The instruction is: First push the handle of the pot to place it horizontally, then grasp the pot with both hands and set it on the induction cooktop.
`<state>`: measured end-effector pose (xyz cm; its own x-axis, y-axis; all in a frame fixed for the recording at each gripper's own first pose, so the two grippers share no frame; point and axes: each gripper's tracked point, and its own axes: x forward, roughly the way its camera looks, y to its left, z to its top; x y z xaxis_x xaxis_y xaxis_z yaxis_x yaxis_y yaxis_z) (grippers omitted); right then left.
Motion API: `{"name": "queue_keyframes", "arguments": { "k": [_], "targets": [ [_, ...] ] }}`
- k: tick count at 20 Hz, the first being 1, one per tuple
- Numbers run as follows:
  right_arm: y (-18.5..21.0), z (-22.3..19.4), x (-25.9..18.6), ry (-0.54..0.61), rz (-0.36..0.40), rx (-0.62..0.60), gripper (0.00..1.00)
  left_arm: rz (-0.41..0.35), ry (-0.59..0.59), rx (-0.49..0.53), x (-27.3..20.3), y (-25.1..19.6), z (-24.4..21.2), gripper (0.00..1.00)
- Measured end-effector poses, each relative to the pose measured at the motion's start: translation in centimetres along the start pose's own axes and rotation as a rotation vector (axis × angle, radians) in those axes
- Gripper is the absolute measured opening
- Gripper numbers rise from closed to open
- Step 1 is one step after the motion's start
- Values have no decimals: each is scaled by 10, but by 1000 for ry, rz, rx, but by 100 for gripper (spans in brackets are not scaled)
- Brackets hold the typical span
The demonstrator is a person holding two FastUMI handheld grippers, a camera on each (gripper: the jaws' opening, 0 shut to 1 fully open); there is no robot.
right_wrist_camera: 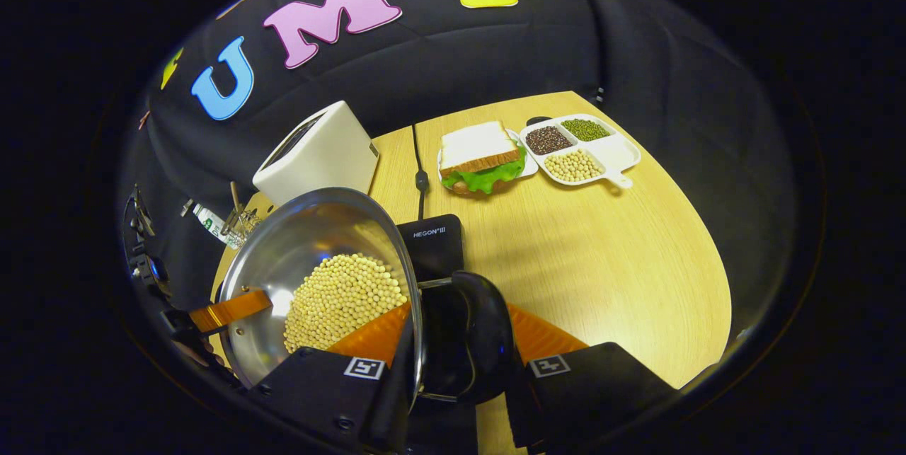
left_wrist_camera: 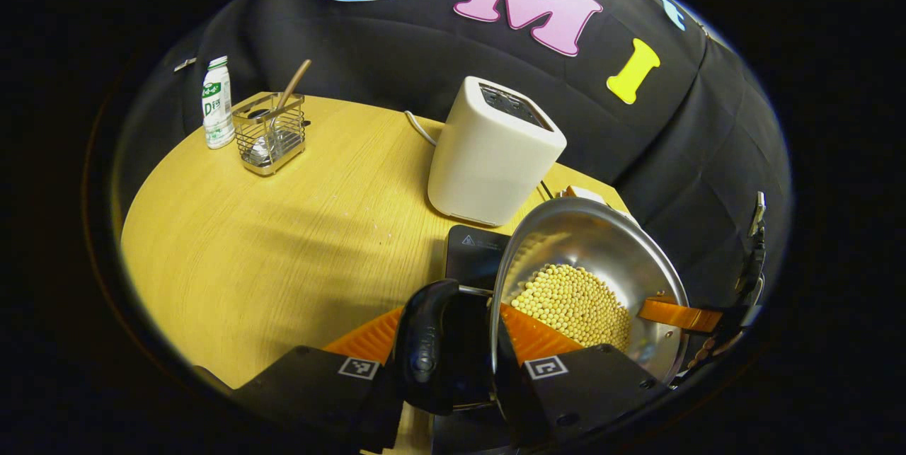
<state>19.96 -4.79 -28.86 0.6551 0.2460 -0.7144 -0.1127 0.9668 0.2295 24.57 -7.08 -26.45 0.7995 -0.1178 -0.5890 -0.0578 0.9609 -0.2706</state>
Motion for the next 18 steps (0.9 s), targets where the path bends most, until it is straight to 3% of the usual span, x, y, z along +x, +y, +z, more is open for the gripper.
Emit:
{"name": "queue_keyframes", "arguments": {
  "k": [1,5,8,12,13,14,15,18],
  "targets": [
    [0,0,0,0,1,-2,55,-1,13,6,-1,0,-3,60],
    [0,-1,-1,4,3,0,61,9,30,-2,-1,1,-5,61],
    [0,-1,-1,3,7,-7,58,35,42,2,-2,3,-7,63],
    [3,1,-7,-21,34,-36,73,75,43,29,-9,7,-5,72],
    [3,4,-11,-29,36,-32,77,89,25,23,-13,6,-2,78],
    [3,6,-16,-41,37,-25,84,96,4,18,-18,6,5,99],
    [3,10,-20,-59,35,-18,99,99,-17,14,-25,3,7,99],
    [3,25,-45,-143,16,-15,99,95,-74,42,-55,-5,23,95]
  ]
}}
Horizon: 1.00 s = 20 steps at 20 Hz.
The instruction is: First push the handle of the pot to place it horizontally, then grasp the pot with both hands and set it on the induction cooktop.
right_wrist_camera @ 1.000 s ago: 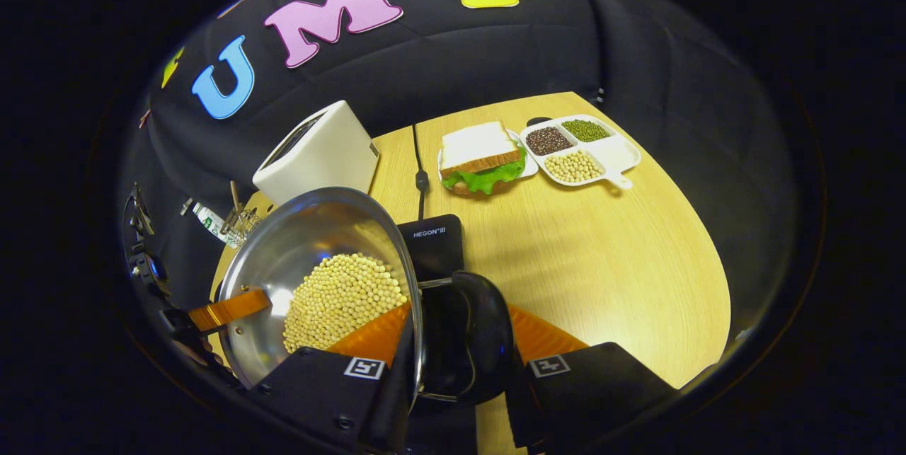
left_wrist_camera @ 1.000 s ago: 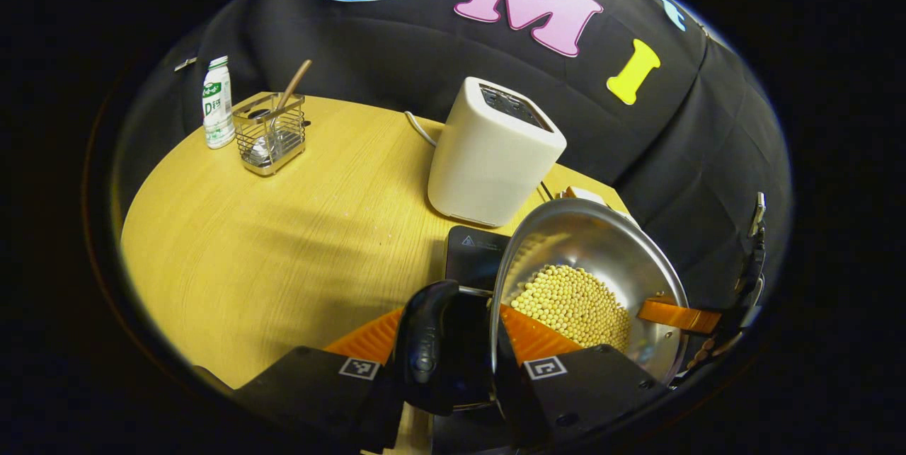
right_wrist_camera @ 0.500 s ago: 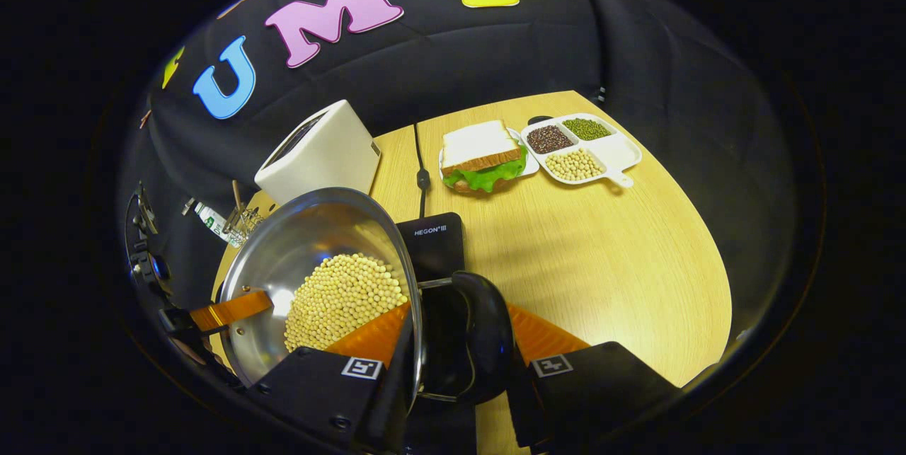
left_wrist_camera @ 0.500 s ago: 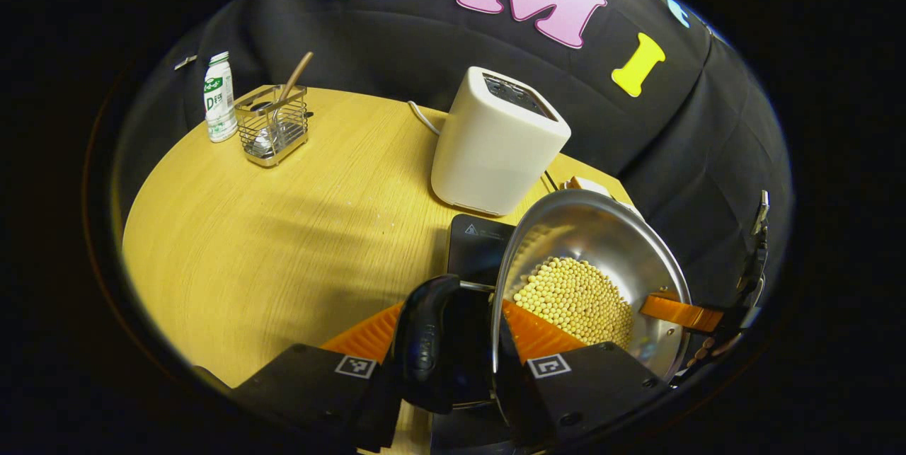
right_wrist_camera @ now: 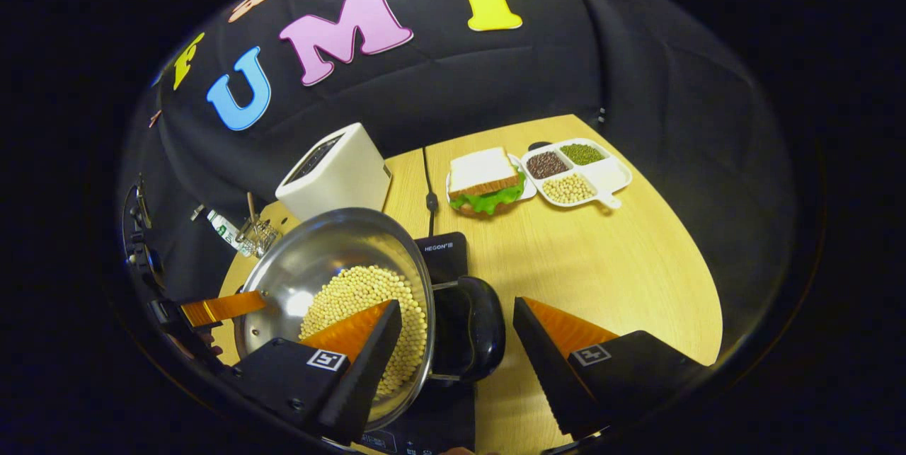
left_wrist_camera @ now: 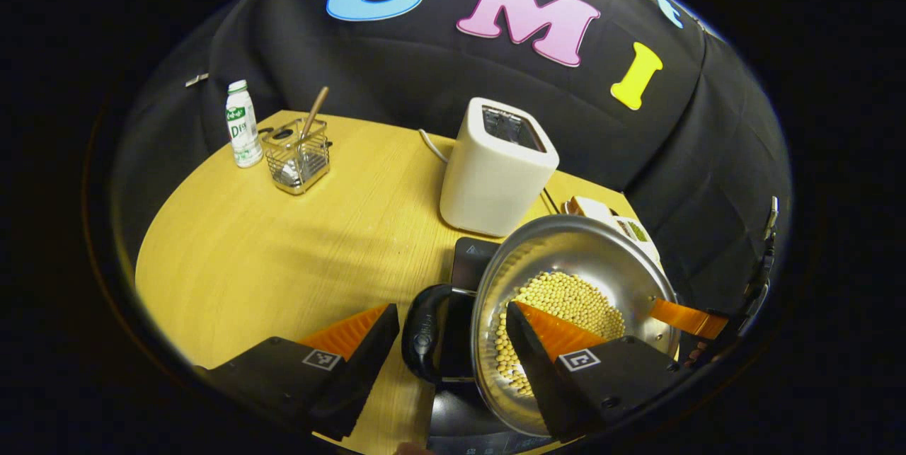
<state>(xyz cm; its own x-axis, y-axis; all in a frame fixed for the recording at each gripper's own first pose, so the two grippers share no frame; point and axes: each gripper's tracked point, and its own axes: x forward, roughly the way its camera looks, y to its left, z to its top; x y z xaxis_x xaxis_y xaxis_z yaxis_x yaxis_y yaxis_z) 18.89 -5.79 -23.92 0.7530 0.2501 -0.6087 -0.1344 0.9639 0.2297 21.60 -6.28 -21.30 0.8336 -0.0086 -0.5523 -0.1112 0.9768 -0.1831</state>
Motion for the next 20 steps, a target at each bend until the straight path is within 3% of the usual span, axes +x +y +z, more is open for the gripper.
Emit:
{"name": "queue_keyframes", "arguments": {
  "k": [5,12,20],
  "targets": [
    [9,32,-58,-162,-32,-100,99,84,-159,127,-75,7,38,95],
    [27,87,-153,-424,-66,-147,99,129,-389,152,-188,9,65,95],
    [30,79,-223,-533,-103,-132,98,115,-564,219,-266,5,61,95]
  ]
}}
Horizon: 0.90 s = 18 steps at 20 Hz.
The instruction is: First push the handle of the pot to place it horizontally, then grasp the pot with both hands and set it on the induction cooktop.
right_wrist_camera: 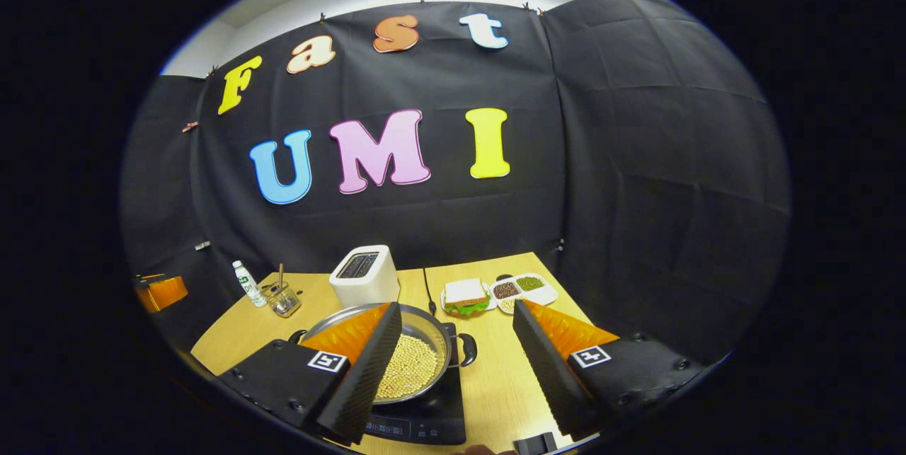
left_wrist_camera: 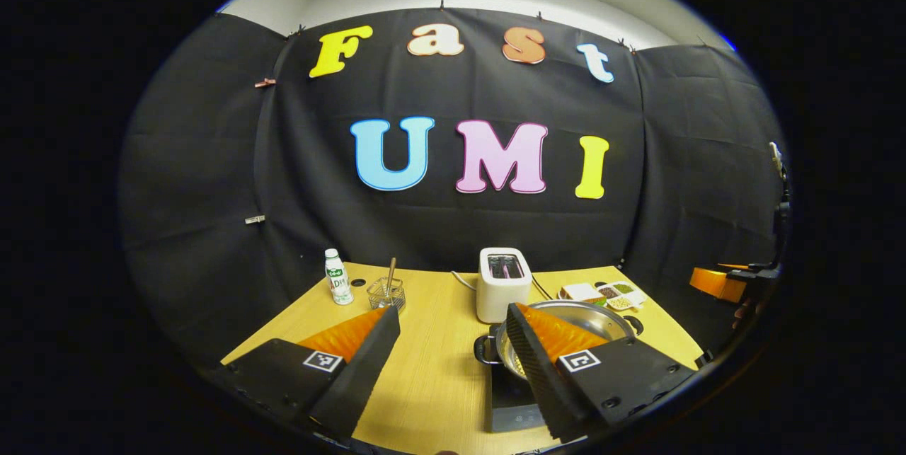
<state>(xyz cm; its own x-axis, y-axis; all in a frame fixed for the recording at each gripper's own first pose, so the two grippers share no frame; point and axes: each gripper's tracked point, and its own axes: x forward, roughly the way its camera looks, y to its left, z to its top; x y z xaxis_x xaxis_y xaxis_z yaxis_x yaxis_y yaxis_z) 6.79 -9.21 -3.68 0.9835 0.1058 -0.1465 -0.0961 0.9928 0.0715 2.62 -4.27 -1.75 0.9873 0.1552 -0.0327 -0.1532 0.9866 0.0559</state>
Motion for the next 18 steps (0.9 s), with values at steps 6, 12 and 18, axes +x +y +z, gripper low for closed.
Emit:
{"name": "queue_keyframes", "arguments": {
  "k": [6,12,18],
  "targets": [
    [-7,-2,-53,-89,-28,-24,98,-38,-40,-8,-28,-13,-20,93],
    [-7,-14,-85,-97,-51,-50,98,-100,4,33,-46,-37,-39,95],
    [3,-12,-93,-114,-45,-55,98,-100,20,27,-48,-35,-39,95]
  ]
}}
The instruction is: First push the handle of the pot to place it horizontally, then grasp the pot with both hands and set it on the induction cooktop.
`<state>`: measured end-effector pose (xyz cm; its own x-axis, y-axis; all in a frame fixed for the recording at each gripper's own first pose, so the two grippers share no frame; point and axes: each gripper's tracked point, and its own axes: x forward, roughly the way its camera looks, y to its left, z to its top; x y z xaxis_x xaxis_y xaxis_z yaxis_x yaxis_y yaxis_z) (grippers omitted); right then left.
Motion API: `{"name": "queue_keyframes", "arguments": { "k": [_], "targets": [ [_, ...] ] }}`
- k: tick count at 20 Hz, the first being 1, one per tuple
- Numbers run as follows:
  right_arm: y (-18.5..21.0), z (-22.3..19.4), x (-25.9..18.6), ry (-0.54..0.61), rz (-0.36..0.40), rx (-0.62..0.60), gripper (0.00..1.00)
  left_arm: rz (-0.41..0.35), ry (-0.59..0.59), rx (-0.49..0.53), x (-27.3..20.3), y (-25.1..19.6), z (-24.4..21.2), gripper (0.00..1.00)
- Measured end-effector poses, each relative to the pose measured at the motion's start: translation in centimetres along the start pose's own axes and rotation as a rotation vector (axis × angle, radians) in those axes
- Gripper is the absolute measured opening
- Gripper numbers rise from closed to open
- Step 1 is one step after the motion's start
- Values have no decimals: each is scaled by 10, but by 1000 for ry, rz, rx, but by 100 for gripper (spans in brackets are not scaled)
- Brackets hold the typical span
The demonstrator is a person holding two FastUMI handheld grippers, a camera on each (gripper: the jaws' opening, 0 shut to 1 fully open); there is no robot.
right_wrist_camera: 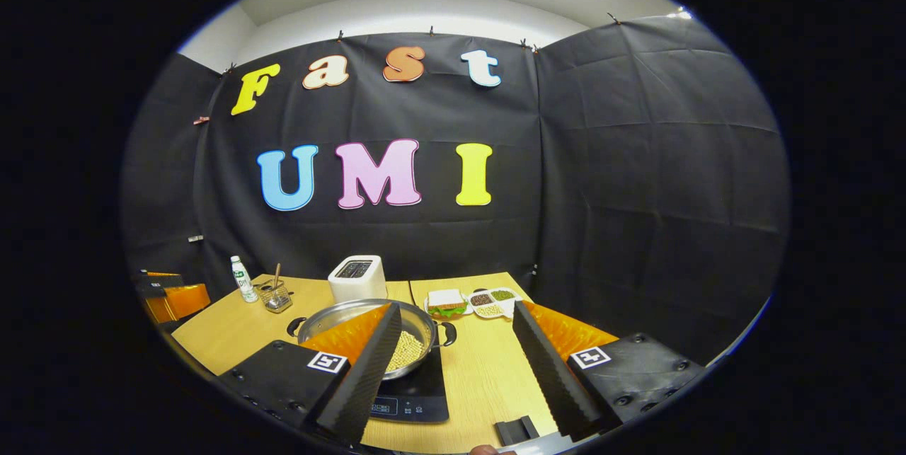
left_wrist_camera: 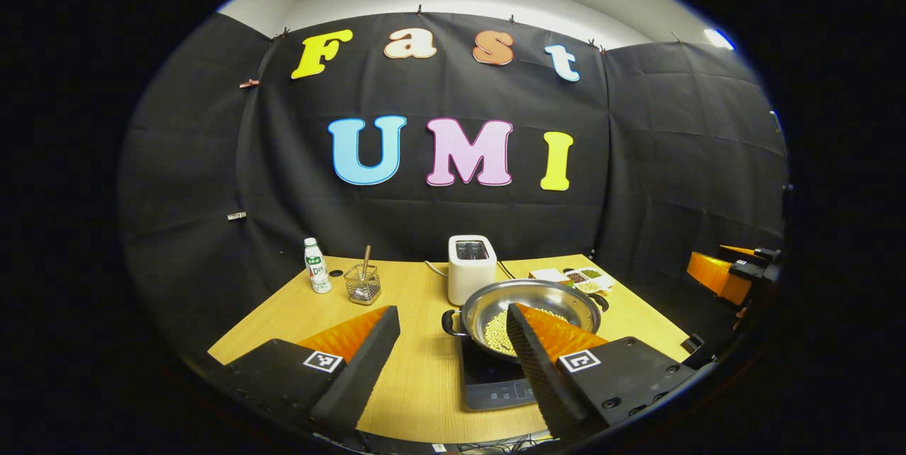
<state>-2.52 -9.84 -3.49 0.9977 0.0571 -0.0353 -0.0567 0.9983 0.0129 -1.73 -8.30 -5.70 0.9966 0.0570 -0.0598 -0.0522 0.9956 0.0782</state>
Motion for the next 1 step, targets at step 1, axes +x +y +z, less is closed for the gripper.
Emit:
{"name": "queue_keyframes", "arguments": {
  "k": [1],
  "targets": [
    [2,0,-1,3,1,-2,99,5,0,1,-1,3,0,95]
  ]
}}
